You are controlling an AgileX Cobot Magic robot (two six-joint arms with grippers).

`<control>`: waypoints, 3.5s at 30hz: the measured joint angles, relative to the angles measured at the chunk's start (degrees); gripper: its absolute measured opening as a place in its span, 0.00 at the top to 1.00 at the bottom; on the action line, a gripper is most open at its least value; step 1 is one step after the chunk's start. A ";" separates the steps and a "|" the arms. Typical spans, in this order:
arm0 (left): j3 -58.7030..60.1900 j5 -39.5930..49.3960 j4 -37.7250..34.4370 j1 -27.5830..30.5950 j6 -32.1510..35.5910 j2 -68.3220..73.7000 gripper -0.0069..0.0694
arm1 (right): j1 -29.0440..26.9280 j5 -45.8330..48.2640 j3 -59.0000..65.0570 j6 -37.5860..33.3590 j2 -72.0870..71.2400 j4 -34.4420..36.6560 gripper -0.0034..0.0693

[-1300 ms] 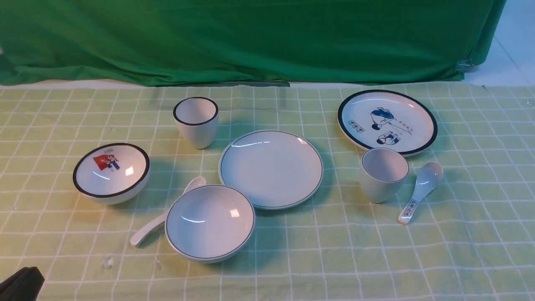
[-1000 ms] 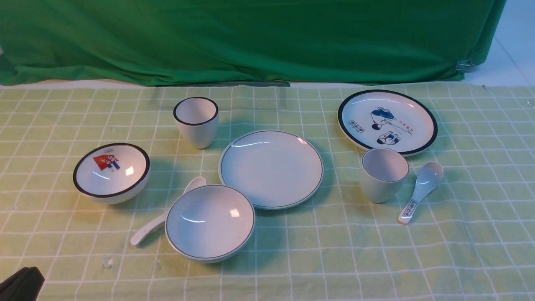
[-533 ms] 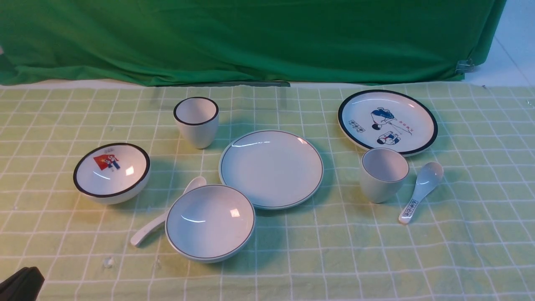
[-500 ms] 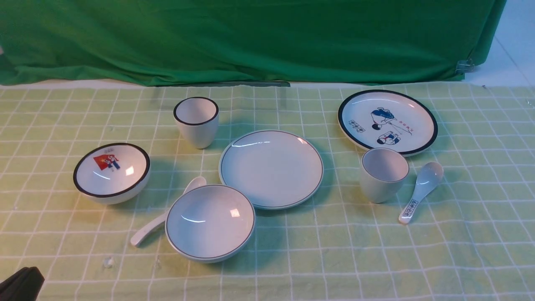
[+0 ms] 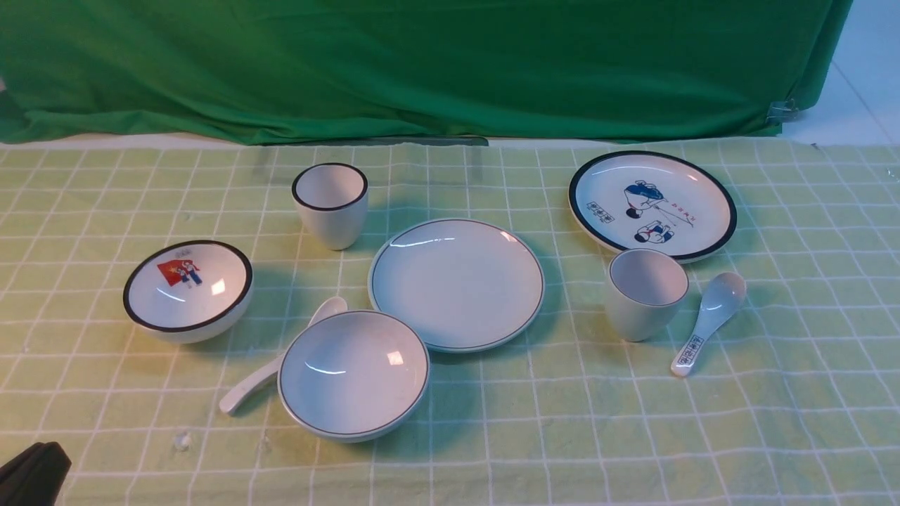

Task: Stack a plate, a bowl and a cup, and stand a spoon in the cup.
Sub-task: Use the left arm to grab a blue rice bowl, then use the left arm to put the blue rice bowl into the blue large plate in the middle

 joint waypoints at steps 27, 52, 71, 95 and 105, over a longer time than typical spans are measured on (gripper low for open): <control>-19.17 -36.73 4.54 0.00 -23.57 5.88 0.89 | 0.00 -33.01 -19.54 3.33 7.42 -0.18 0.88; -42.63 23.09 -9.04 -10.70 -10.59 76.81 0.69 | 25.75 13.49 -36.62 -8.91 72.19 -0.02 0.90; -46.80 12.05 -6.40 -13.64 -14.13 91.86 0.38 | 36.50 15.57 -38.35 -8.86 73.96 0.05 0.83; -79.15 16.75 -12.72 -13.64 4.11 105.73 0.88 | 36.49 12.22 -38.35 -12.12 74.16 -0.01 0.78; -83.42 21.45 -13.47 -13.64 4.33 115.07 0.86 | 36.49 11.69 -38.35 -16.26 74.16 -0.01 0.77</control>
